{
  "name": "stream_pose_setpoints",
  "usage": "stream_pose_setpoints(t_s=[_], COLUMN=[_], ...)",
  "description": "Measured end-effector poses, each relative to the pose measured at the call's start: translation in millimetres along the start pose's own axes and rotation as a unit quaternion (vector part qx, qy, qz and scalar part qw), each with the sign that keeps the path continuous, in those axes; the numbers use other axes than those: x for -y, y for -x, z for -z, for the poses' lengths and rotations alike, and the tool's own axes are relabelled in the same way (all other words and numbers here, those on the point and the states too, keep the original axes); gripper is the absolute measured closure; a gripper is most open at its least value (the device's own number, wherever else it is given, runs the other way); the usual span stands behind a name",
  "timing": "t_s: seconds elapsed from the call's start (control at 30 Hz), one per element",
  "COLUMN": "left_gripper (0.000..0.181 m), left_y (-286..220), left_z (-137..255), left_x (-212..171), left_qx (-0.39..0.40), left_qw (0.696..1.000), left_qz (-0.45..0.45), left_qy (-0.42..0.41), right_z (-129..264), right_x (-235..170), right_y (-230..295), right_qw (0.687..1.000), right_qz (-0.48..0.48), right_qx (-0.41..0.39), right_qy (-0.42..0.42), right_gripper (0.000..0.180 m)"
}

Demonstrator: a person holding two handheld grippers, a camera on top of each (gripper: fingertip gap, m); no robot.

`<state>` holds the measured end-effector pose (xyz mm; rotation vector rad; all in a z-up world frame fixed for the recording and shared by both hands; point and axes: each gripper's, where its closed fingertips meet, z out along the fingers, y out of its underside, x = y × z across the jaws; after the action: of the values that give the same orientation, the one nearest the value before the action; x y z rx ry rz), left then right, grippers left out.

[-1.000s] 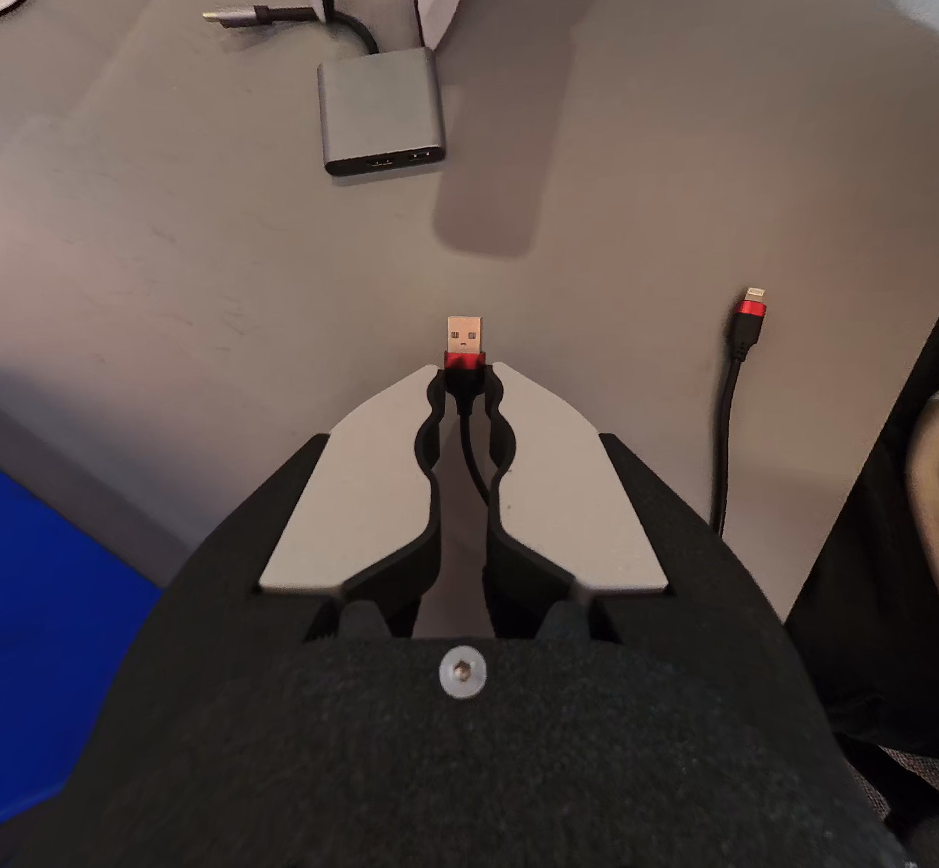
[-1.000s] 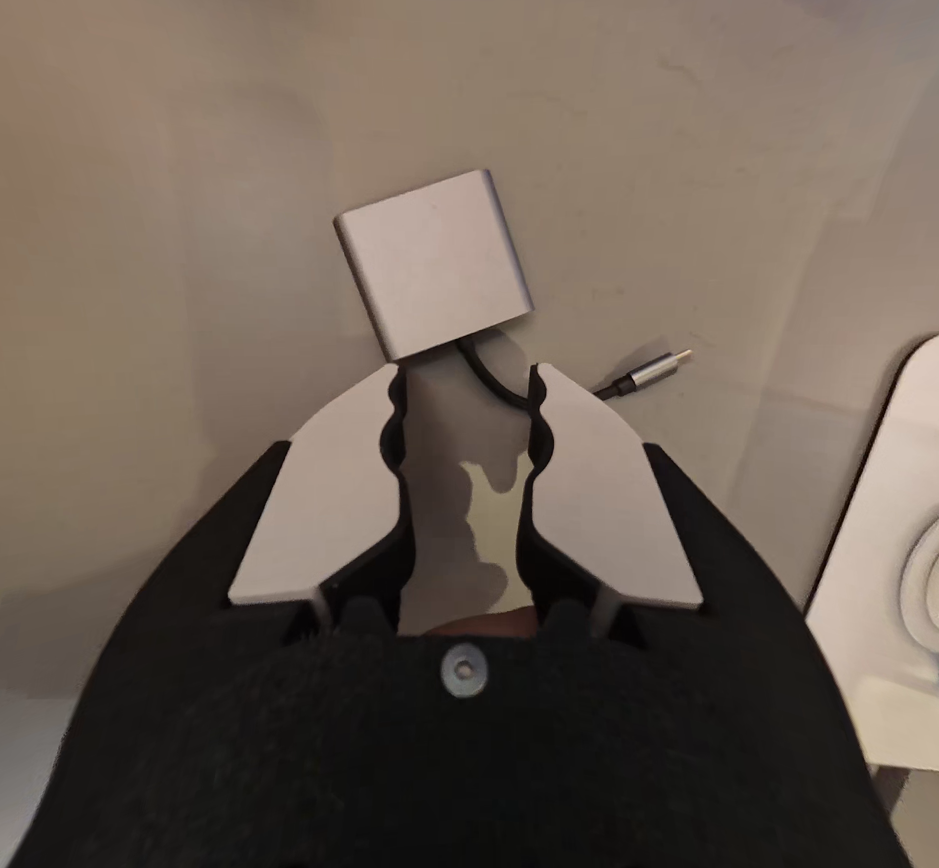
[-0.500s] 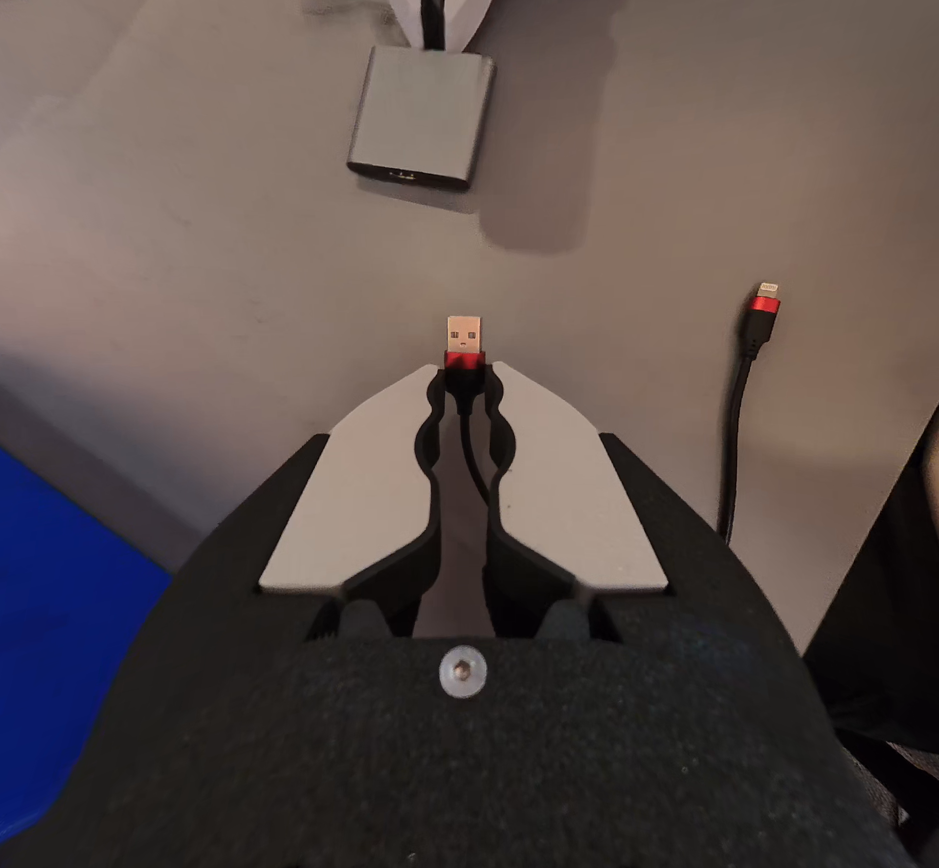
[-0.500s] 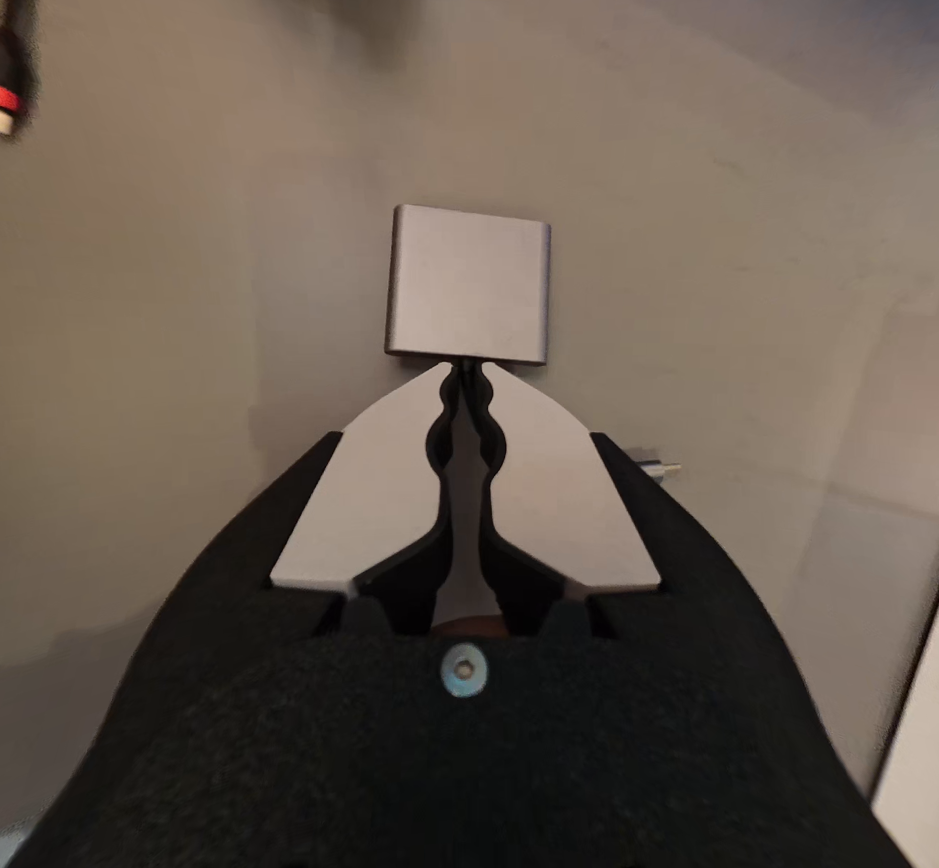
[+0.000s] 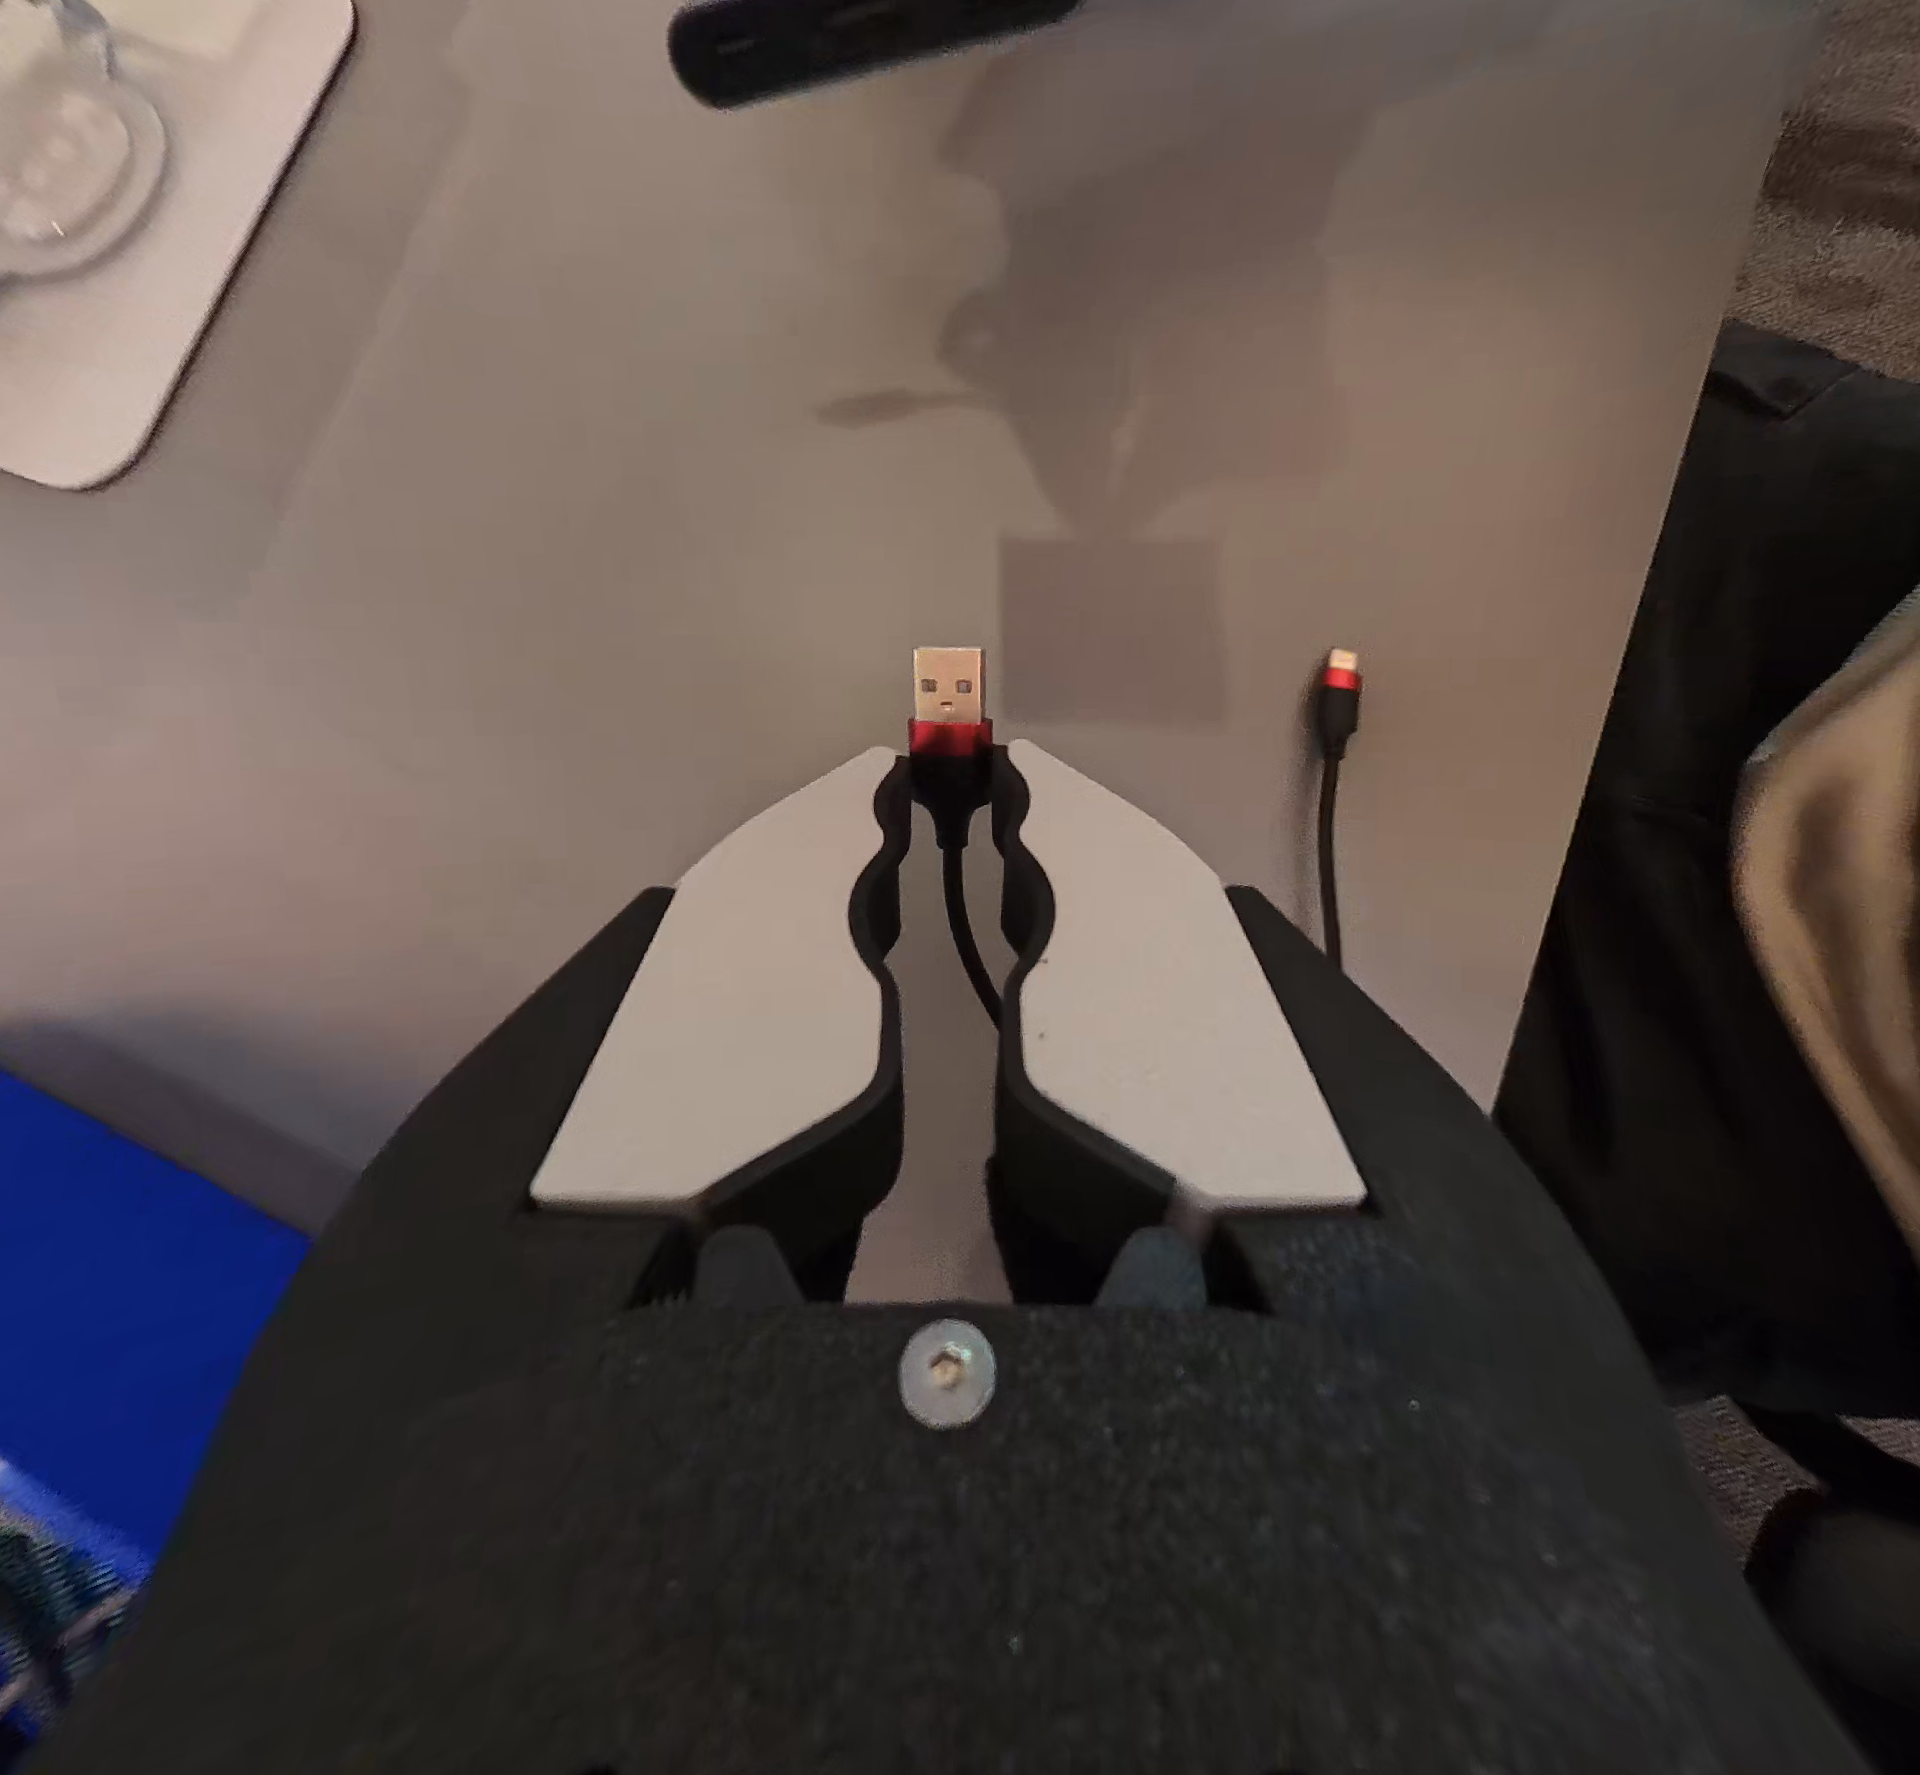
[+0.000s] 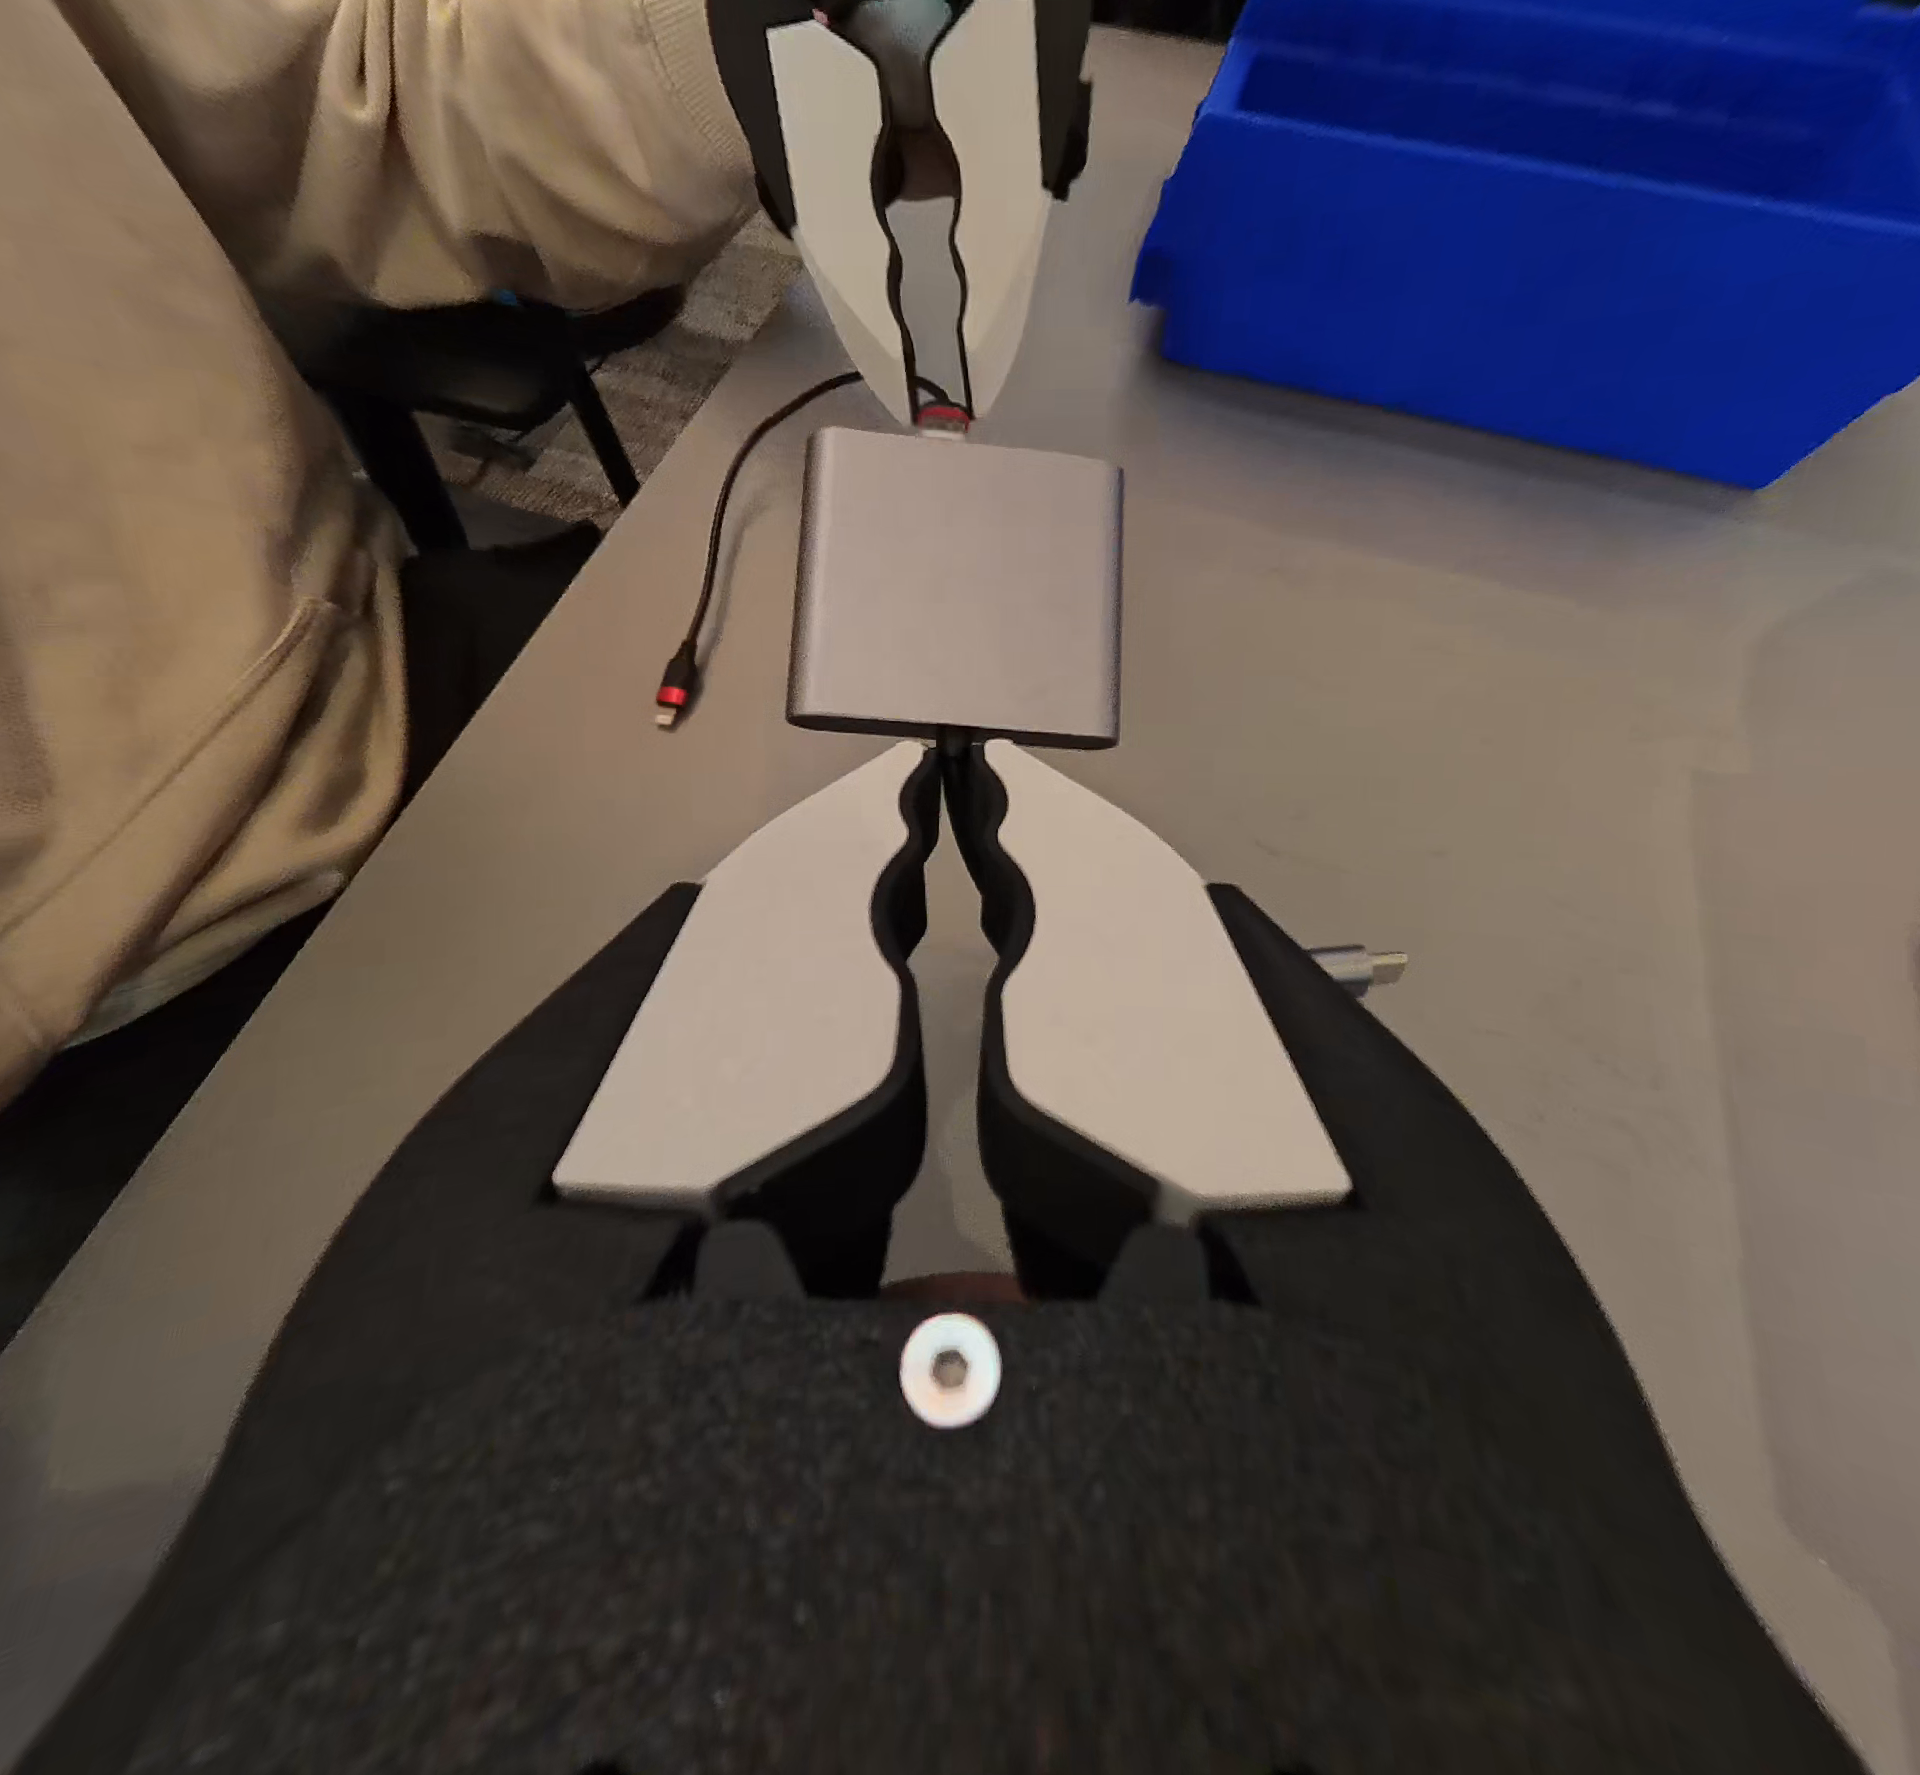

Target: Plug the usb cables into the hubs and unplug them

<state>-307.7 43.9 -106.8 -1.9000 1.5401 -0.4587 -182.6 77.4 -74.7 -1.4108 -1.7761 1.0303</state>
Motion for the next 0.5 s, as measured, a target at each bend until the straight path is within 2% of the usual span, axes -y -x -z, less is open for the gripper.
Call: stream_pose_setpoints(t_s=[0.3,0.4,0.5], left_gripper=[0.167,0.167,0.167], left_y=[5,6,11], left_z=[25,23,7], left_x=[27,32,22], left_qx=[0.033,0.031,0.033], left_qw=[0.994,0.992,0.987], left_qz=[-0.078,-0.090,-0.097], left_qy=[0.067,0.080,0.124], right_z=[9,10,9], right_x=[2,1,-7], right_y=[-3,-4,-4], right_qw=[0.997,0.996,0.995], right_qz=[0.035,0.041,0.041], right_qx=[-0.064,-0.079,-0.089], right_qy=[0.005,0.018,0.036], right_gripper=[0.175,0.175,0.175])
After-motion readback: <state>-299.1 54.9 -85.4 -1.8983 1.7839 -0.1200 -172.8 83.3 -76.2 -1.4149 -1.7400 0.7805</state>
